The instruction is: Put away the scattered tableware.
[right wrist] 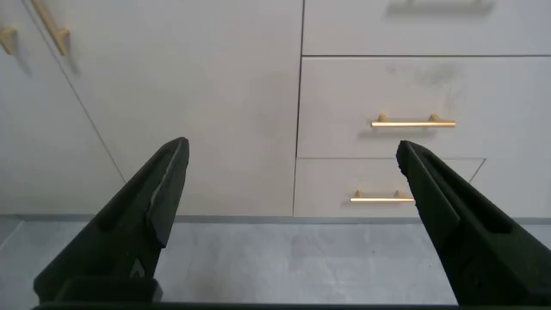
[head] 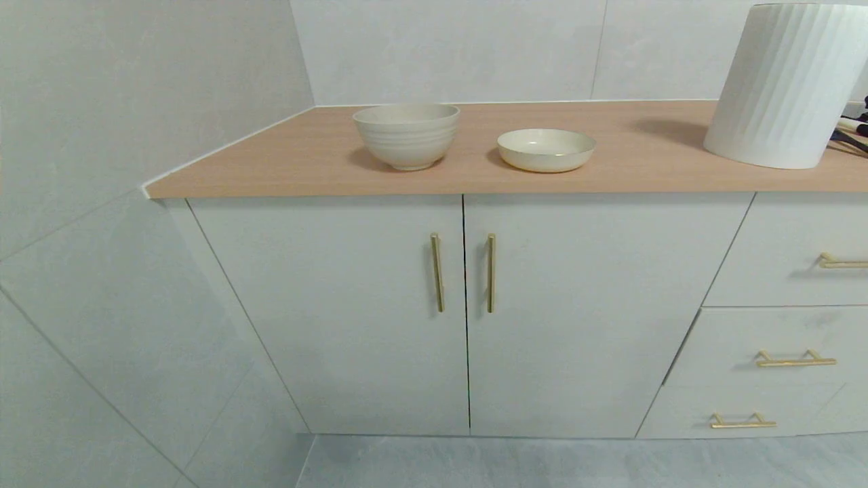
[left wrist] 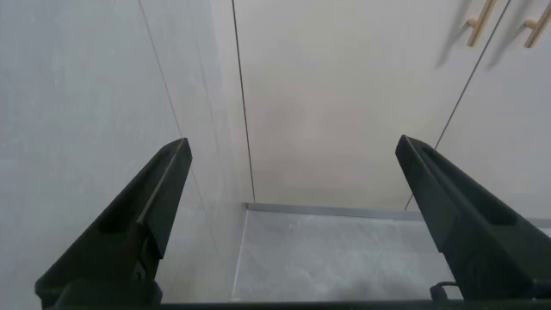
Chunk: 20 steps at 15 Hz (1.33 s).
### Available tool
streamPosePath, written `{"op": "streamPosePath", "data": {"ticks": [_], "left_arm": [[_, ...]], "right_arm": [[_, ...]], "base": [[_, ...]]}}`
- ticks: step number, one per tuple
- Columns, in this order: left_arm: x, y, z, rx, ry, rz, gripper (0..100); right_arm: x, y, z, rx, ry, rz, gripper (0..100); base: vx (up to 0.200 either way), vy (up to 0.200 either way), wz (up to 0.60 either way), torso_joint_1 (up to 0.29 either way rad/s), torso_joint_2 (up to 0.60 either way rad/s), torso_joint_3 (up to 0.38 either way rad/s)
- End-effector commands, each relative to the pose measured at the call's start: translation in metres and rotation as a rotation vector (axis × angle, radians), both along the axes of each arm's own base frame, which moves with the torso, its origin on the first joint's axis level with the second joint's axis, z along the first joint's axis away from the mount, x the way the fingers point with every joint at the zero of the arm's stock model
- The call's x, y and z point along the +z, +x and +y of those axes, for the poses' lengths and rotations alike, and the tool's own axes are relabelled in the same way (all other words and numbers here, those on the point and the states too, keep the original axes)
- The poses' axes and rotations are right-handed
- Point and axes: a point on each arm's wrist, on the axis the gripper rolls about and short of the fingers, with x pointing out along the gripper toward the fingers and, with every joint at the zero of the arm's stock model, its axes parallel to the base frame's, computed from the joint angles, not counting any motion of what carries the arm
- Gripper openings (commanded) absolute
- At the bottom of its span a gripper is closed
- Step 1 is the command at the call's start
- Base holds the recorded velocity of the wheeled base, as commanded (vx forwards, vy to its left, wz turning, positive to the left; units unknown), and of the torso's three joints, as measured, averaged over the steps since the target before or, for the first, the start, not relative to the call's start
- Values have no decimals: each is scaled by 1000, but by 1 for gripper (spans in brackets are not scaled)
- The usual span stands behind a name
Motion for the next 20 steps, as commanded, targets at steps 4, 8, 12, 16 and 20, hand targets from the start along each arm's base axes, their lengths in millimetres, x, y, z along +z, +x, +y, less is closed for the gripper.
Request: {"op": "streamPosePath", "data": {"ticks": [4, 8, 12, 16, 20], "left_arm": [[0, 0, 0, 1, 1, 0, 100], [0, 0, 0, 1, -1, 0, 100], [0, 0, 0, 1, -1, 0, 100], [0, 0, 0, 1, -1, 0, 100], [0, 0, 0, 1, 1, 0, 100]], "right_arm": [[26, -2, 1, 101, -21, -38, 100], [98, 38, 7, 362, 9, 161, 100], [133, 127, 36, 586, 27, 383, 100], [134, 192, 91, 715, 36, 539, 100], [151, 242, 137, 813, 125, 538, 100]], "base": [[0, 0, 0, 0, 0, 0], [0, 0, 0, 0, 0, 0], [0, 0, 0, 0, 0, 0], [0, 0, 0, 0, 0, 0], [0, 0, 0, 0, 0, 0]]}}
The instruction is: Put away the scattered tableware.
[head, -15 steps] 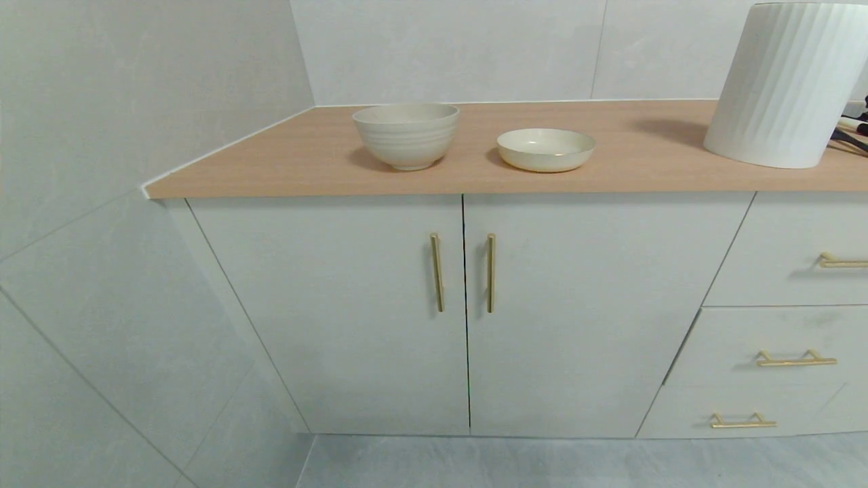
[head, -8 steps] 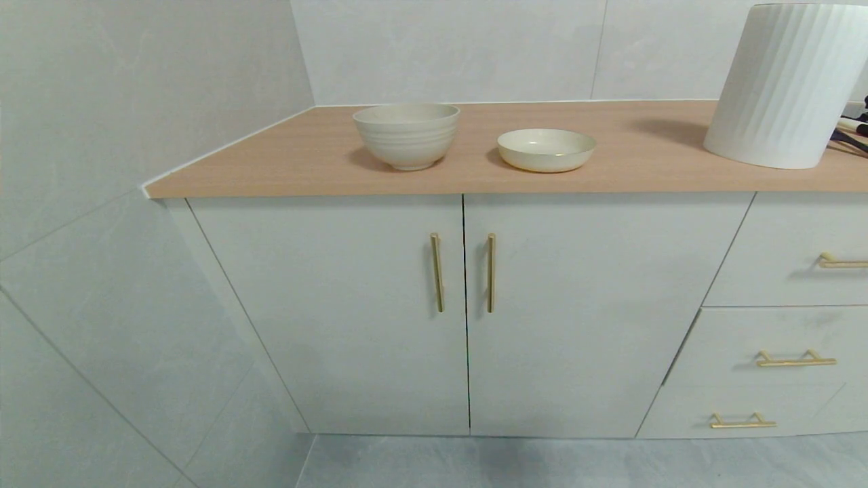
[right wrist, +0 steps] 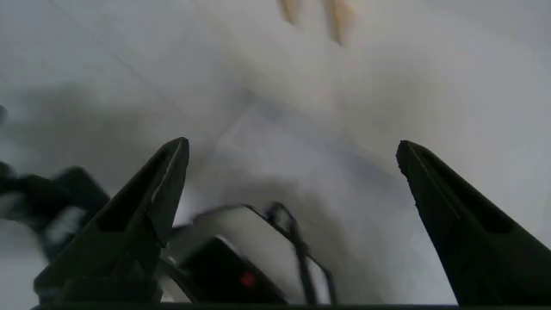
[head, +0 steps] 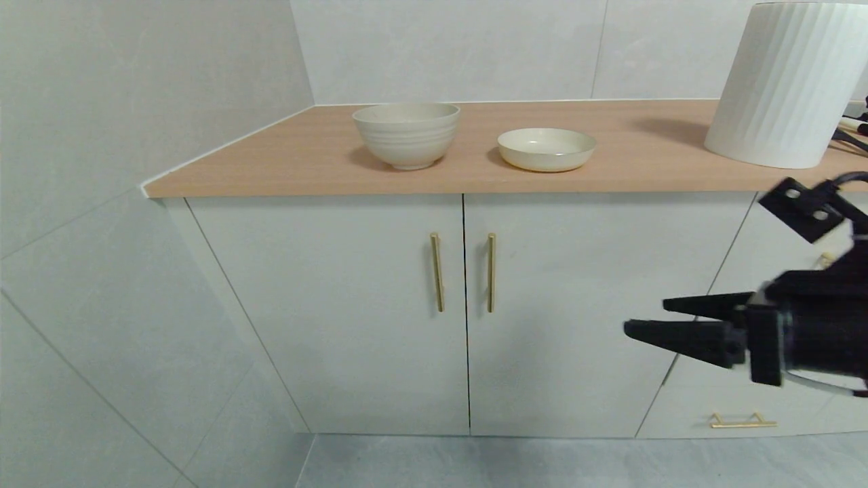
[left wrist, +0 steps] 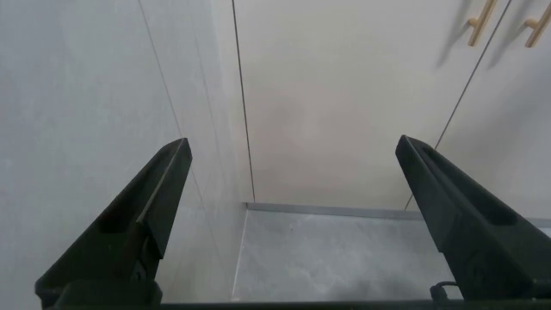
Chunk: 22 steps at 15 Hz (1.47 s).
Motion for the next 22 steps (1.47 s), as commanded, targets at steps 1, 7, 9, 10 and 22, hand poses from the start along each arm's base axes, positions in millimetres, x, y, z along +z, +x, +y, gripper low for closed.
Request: {"op": "streamPosePath", "data": {"ticks": [1, 7, 9, 10, 22], "left_arm": [[0, 0, 0, 1, -1, 0, 100], [0, 0, 0, 1, -1, 0, 100], [0, 0, 0, 1, -1, 0, 100], [0, 0, 0, 1, -1, 0, 100], [0, 0, 0, 1, 0, 0, 100]], "right_arm": [[-12, 55, 44, 49, -3, 62, 100], [-73, 130, 115, 67, 88, 4, 100], [-96, 147, 129, -13, 102, -68, 100], [-99, 151, 130, -28, 111, -88, 100], [-96, 162, 139, -26, 226, -69, 100]], "base": [[0, 0, 0, 0, 0, 0], [0, 0, 0, 0, 0, 0], [0, 0, 0, 0, 0, 0], [0, 0, 0, 0, 0, 0], [0, 0, 0, 0, 0, 0]]}}
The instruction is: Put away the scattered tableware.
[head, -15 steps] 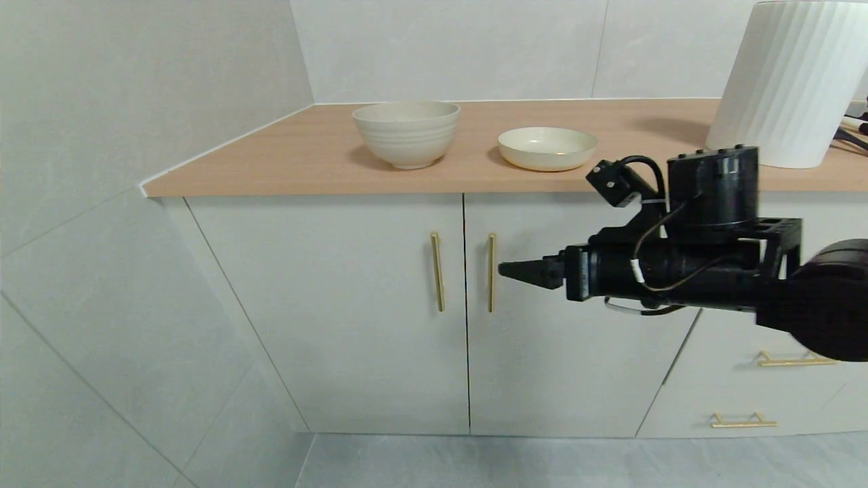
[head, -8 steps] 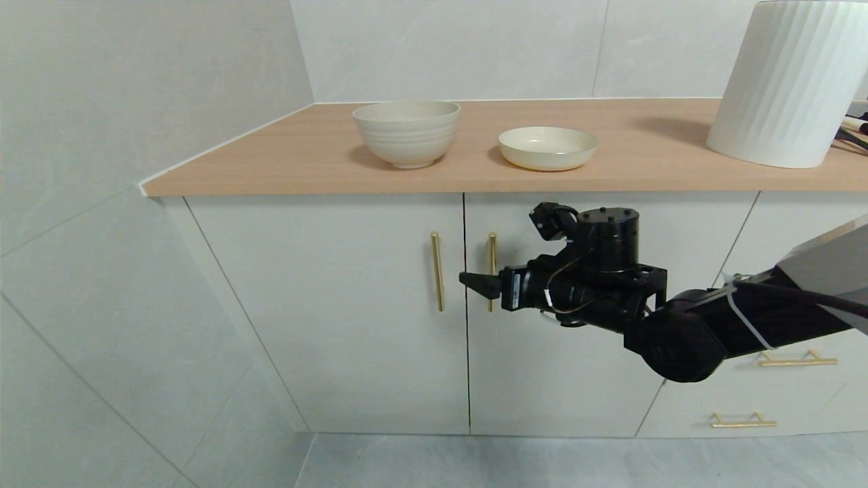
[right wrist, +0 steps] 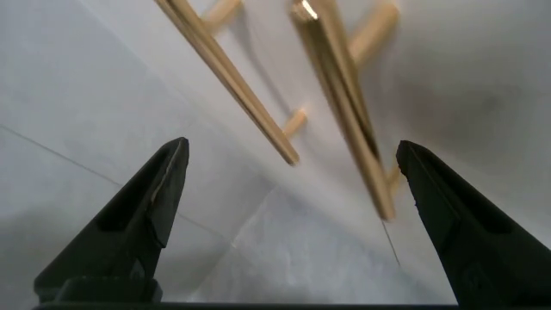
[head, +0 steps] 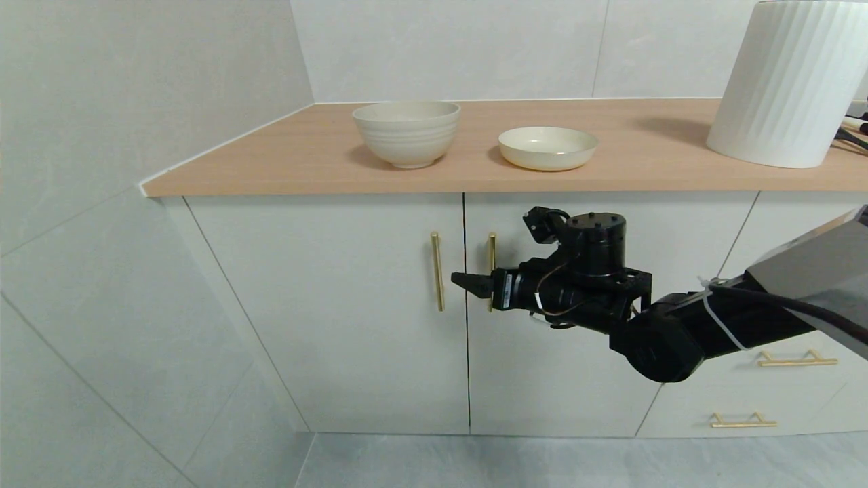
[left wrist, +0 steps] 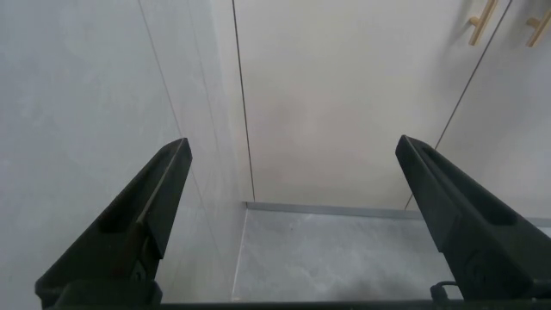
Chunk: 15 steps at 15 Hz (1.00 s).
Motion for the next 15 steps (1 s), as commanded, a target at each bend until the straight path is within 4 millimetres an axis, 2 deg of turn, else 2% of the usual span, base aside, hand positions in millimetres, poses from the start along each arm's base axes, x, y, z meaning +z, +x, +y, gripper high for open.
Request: {"op": "streamPosePath", "data": {"ticks": [1, 6, 10, 15], "left_arm": [[0, 0, 0, 1, -1, 0, 100], [0, 0, 0, 1, -1, 0, 100], [0, 0, 0, 1, -1, 0, 100], [0, 0, 0, 1, -1, 0, 100]], "right_arm": [[-4, 1, 3, 6, 9, -10, 100], [-5, 3, 5, 30, 32, 1, 100], [6, -19, 5, 108, 74, 46, 100], [3, -45, -2, 169, 74, 48, 100]], "base": [[0, 0, 0, 0, 0, 0], [0, 0, 0, 0, 0, 0], [0, 0, 0, 0, 0, 0], [0, 0, 0, 0, 0, 0]]}}
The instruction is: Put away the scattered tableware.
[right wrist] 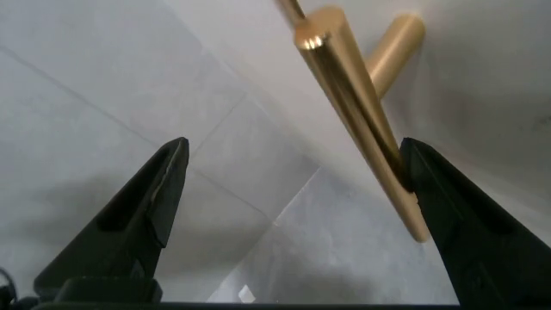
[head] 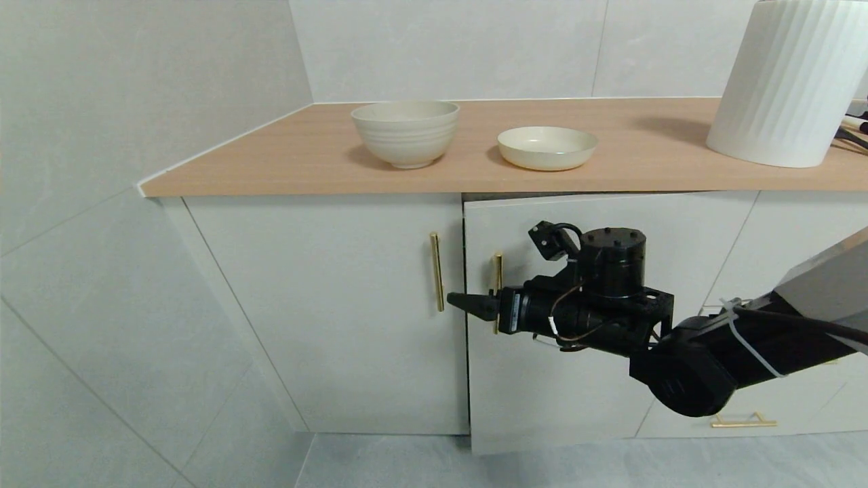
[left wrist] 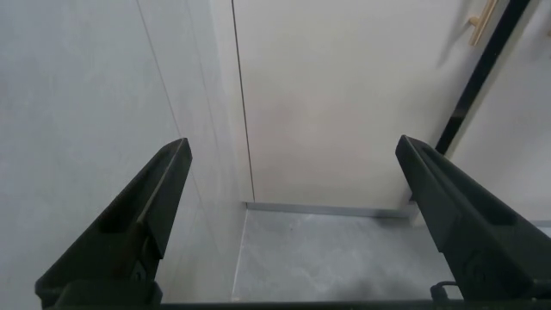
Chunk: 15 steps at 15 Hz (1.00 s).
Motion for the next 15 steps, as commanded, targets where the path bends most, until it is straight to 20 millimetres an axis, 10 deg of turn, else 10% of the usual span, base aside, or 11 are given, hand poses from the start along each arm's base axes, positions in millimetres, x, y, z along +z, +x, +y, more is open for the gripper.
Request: {"op": "streamPosePath", "data": {"ticks": [1, 12, 15], "left_arm": [[0, 0, 0, -1, 0, 0, 100], [0, 0, 0, -13, 61, -1, 100], [74, -10, -7, -320, 48, -58, 100]], "right_arm": [[2, -16, -2, 28, 6, -11, 100], [0, -73, -16, 109, -28, -28, 100], [-5, -84, -24, 113, -36, -10, 100]], "base": [[0, 0, 0, 0, 0, 0], [0, 0, 0, 0, 0, 0], [0, 0, 0, 0, 0, 0]]}}
